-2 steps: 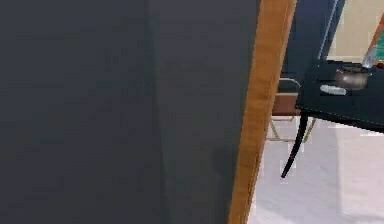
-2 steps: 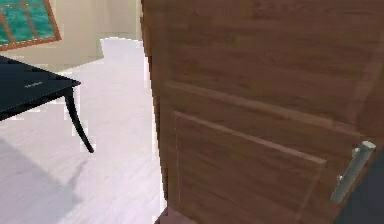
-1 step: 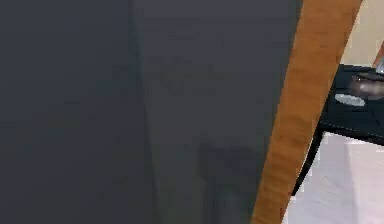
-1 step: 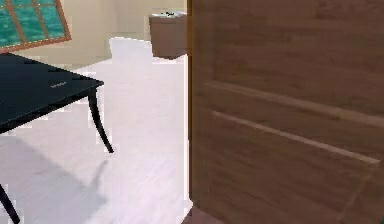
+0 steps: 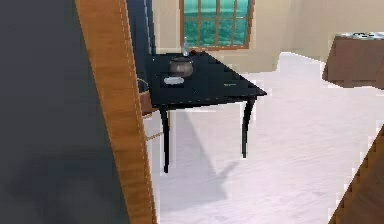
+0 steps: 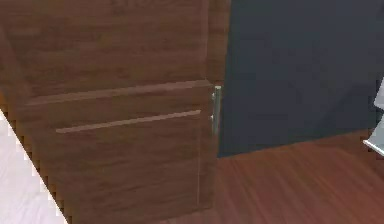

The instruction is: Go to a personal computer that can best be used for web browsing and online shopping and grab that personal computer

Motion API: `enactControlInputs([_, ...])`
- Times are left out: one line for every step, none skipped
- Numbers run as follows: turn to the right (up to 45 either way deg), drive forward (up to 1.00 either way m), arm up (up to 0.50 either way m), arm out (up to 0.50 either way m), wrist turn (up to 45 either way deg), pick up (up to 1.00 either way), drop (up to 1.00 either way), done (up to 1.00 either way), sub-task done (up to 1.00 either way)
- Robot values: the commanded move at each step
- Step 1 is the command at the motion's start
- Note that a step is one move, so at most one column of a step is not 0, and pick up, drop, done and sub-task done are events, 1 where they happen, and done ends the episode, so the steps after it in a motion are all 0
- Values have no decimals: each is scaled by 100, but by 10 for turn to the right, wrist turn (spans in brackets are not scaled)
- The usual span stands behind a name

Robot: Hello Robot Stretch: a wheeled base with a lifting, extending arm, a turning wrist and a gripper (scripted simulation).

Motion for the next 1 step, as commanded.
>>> enactControlInputs([300, 0, 0, 0, 0, 0, 0, 0, 0])
